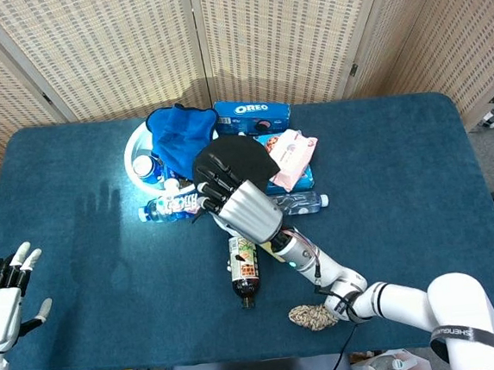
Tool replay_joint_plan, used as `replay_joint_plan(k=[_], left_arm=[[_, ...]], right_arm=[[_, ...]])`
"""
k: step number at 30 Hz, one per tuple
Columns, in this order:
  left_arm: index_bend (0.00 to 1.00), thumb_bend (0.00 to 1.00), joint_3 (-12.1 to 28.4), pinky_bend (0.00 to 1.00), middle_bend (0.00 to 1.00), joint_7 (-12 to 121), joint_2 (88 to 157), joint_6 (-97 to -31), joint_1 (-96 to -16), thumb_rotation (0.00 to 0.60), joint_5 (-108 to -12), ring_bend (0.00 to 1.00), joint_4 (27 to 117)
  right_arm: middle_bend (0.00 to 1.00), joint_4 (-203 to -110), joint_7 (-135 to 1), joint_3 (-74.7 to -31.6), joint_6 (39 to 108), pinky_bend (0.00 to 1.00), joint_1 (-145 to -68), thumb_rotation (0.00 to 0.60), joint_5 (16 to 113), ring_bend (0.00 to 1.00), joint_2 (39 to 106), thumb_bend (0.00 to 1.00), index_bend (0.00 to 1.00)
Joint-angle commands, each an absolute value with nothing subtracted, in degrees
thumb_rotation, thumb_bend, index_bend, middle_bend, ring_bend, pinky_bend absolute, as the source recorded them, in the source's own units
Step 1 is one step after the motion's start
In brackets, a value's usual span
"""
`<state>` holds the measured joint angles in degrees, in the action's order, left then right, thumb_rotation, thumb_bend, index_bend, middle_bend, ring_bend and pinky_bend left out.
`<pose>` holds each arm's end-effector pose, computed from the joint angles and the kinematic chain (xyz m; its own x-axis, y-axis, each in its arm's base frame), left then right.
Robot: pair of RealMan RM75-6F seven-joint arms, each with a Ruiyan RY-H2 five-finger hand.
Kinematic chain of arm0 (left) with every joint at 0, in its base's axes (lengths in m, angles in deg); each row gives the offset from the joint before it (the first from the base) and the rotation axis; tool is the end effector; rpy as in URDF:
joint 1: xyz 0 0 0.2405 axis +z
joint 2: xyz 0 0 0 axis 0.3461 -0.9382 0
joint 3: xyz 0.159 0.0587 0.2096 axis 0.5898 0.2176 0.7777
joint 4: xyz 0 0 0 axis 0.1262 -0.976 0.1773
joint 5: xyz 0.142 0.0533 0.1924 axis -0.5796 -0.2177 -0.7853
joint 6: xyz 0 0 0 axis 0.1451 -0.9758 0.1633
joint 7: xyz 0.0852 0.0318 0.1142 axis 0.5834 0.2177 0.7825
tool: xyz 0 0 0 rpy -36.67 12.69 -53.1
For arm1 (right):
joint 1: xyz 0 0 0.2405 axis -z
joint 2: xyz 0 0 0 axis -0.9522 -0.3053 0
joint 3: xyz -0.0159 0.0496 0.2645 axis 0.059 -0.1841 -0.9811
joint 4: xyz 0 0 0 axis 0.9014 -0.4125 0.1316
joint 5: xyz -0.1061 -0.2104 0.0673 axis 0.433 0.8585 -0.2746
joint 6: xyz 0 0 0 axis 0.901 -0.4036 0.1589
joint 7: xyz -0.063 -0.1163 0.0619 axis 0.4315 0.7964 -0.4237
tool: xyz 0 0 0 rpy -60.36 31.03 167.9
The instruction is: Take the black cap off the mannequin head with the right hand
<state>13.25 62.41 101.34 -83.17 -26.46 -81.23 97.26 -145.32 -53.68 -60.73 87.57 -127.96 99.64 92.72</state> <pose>-0.3214 0.1939 0.1326 0.4591 0.0267 0.8880 0.8880 0.0157 -0.4595 -0.0029 -0.3818 -0.0423 0.1866 0.3983 0.8981 -0.5227 -0.7337 0.4341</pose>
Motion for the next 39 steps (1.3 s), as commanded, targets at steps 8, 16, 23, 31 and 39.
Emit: replay_joint_plan(k=[8, 16, 23, 31, 39], left_arm=[[0.0, 0.29, 13.3, 0.0, 0.0, 61.7, 101.4, -83.2, -26.4, 0.6, -81.2, 0.0, 96.8], [0.0, 0.29, 13.3, 0.0, 0.0, 61.0, 101.5, -83.1, -26.3, 0.6, -81.1, 0.0, 96.1], [0.0, 0.29, 13.4, 0.0, 0.0, 60.9, 101.5, -83.0, -26.3, 0.6, -81.1, 0.0, 96.0], [0.0, 0.29, 13.3, 0.0, 0.0, 60.9, 101.5, -82.7, -26.5, 0.6, -81.2, 0.0, 96.0], [0.0, 0.29, 13.4, 0.0, 0.0, 60.8, 101.6, -82.4, -26.7, 0.6, -81.2, 0.0, 96.0]], right_arm=[[0.4, -142.9, -49.8, -63.5, 87.3, 0.0, -130.8, 0.6, 97.4, 0.16, 93.3, 0.57, 0.7], [0.4, -139.0, -49.9, -66.0, 86.4, 0.0, -133.5, 0.6, 94.7, 0.16, 93.1, 0.57, 0.7], [0.41, -135.9, -49.1, -67.6, 86.9, 0.0, -135.2, 0.6, 92.9, 0.16, 92.4, 0.56, 0.71], [0.41, -132.3, -49.2, -68.8, 88.3, 0.0, -136.4, 0.6, 91.0, 0.16, 91.1, 0.55, 0.71], [0.42, -127.2, -50.7, -70.4, 89.0, 0.0, -137.8, 0.6, 88.9, 0.16, 88.9, 0.55, 0.73]])
